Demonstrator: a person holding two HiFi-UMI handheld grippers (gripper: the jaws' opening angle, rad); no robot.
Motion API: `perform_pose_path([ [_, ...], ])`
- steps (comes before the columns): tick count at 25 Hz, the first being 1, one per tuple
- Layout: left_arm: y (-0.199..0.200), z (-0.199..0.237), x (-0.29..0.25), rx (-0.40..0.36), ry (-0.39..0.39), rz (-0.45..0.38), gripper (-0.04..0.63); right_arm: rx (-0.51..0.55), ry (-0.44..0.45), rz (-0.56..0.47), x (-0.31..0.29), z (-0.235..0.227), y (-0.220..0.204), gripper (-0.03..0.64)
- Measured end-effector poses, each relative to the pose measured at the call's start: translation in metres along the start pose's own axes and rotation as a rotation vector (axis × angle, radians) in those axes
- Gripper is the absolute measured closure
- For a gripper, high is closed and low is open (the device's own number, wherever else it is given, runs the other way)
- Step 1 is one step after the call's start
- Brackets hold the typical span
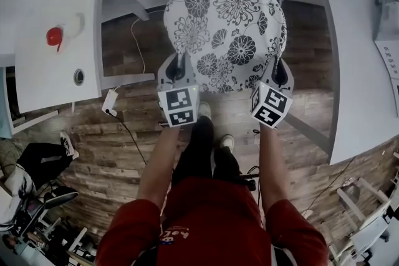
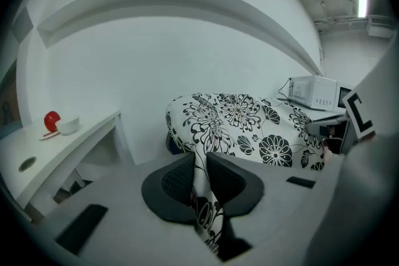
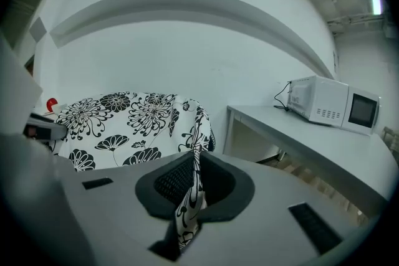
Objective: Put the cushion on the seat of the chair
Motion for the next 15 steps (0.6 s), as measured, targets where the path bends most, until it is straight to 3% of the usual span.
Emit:
perform_pose_path([
  [5, -0.008, 0.006, -0.022, -0.007, -0.025, 0.049, 0.538, -0.004, -0.026, 0.052, -0.019, 0.004, -0.011, 0.572],
  [15, -0.065, 0.004, -0.073, 0.003, -0.046, 0.149, 0.538, 0.008, -0.033, 0.141, -0.061, 0.008, -0.069, 0.572],
])
Point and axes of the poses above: the fingertips, and each gripper's own axes: x backward along the fingers, z to its left, y out of its top, the point moved 10 cm from there along x, backward along the fingers, and after that the axes turned 7 degrees about -z, right-handed, at the moved point
